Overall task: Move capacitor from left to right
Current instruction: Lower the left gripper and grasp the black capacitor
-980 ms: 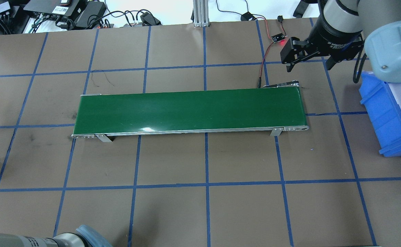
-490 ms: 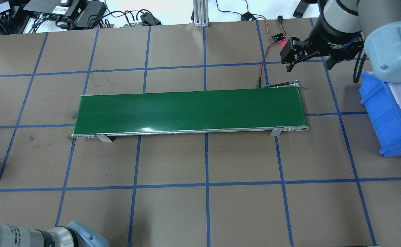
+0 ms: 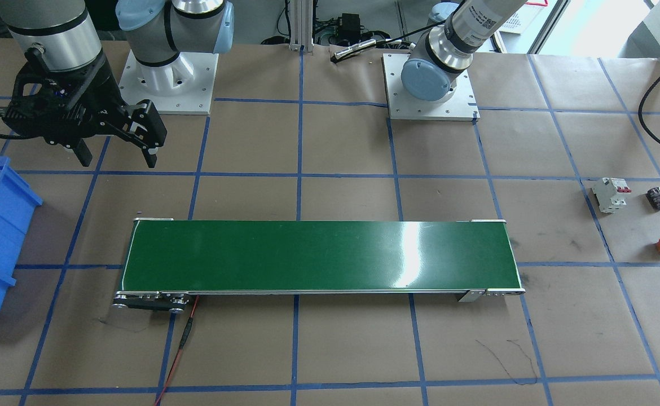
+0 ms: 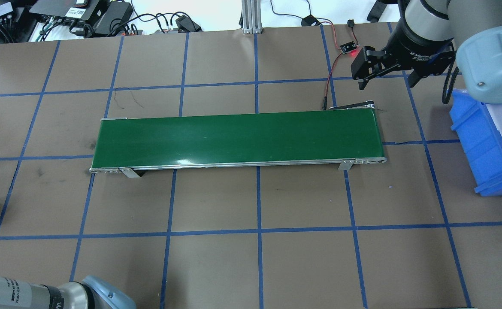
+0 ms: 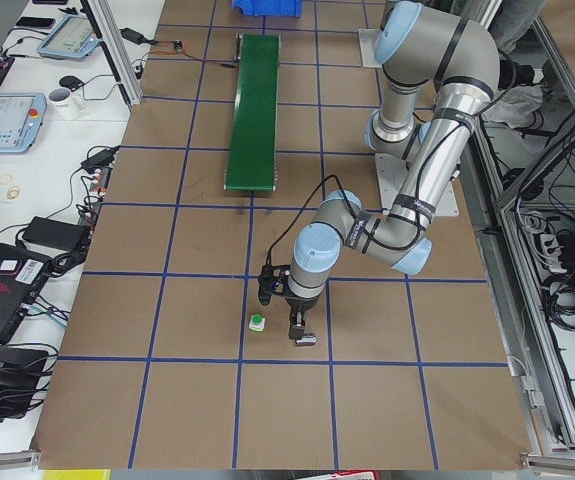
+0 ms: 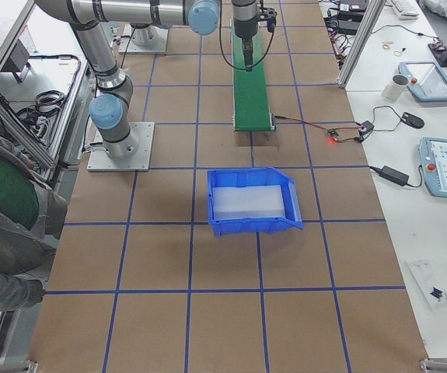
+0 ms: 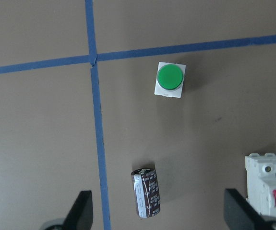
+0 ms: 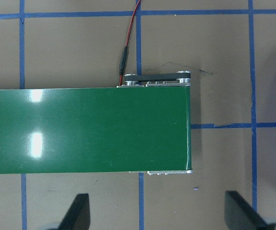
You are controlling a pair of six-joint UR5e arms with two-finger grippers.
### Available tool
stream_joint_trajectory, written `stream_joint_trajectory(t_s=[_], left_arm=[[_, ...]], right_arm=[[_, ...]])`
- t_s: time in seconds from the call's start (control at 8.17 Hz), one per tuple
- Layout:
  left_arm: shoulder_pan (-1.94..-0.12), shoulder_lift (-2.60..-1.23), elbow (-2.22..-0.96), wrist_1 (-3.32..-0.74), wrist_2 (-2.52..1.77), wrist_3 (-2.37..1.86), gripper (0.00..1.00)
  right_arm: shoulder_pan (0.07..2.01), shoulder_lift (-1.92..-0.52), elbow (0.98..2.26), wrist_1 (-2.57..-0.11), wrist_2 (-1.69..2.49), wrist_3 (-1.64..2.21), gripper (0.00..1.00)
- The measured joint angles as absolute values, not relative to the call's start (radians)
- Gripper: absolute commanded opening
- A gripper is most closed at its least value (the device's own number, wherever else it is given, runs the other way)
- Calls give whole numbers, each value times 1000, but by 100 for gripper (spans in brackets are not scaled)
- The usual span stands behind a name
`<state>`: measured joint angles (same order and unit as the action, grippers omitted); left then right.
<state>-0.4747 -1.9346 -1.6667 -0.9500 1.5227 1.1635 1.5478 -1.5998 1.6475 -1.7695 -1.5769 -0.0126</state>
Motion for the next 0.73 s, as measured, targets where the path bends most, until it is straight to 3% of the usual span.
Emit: stream_joint_trajectory(t_s=[0.73], left_arm=[[-450, -2025, -1676, -874, 1471, 1164, 93]], right_arm=[[1548, -1598, 1648, -1783, -1579, -21, 100]])
